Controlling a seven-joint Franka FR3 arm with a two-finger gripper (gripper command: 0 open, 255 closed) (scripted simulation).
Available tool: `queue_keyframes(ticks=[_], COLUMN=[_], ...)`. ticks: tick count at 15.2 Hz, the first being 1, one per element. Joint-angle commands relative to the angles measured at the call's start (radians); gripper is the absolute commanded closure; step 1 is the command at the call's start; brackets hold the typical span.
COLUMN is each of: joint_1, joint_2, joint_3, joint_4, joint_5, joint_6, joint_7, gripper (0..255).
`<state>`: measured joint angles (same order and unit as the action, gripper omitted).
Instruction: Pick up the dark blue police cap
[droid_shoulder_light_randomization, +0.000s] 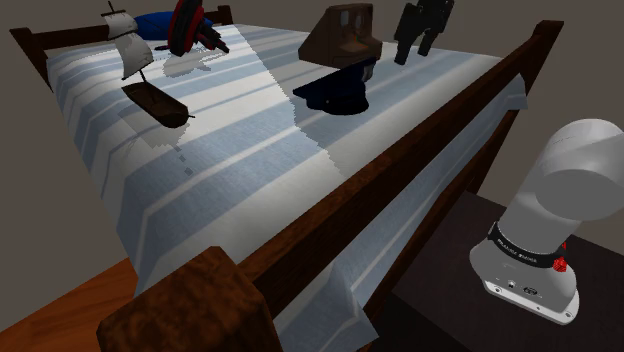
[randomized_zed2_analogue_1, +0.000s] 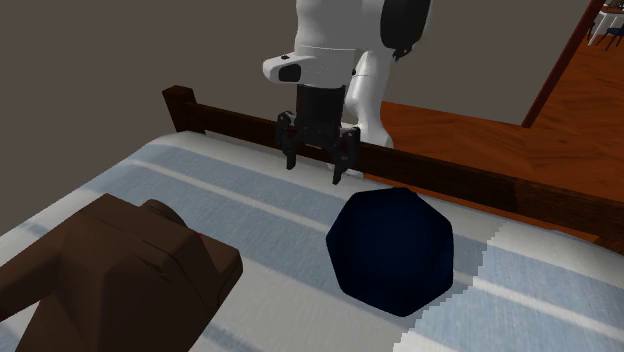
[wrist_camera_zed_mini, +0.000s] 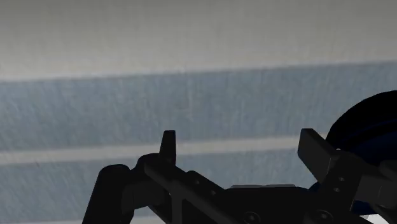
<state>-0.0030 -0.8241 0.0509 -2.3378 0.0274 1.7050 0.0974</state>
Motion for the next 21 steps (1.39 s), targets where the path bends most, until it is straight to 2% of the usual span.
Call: queue_keyframes(ticks=[1,4,6,8,10,17,20,21], joint_1=[0.000,-0.028,-0.048,-0.070,-0.104,-0.066,-0.062,-0.062], joint_2=[0.000,-0.161,-0.253,-0.319,-0.353,-0.356,-0.356,-0.357], joint_3=[0.000,0.039,0.099,0.190,0.313,0.343,0.346,0.346], joint_4=[0.000,-0.179,-0.289,-0.379,-0.438,-0.532,-0.539,-0.539], joint_5=[0.000,0.179,0.299,0.421,0.542,0.585,0.589,0.588], joint_6=[0.000,0.260,0.457,0.669,0.884,0.972,0.980,0.979], joint_7=[0.000,0.242,0.404,0.574,0.753,0.741,0.740,0.741], gripper=[0,0,0,0,0,0,0,255])
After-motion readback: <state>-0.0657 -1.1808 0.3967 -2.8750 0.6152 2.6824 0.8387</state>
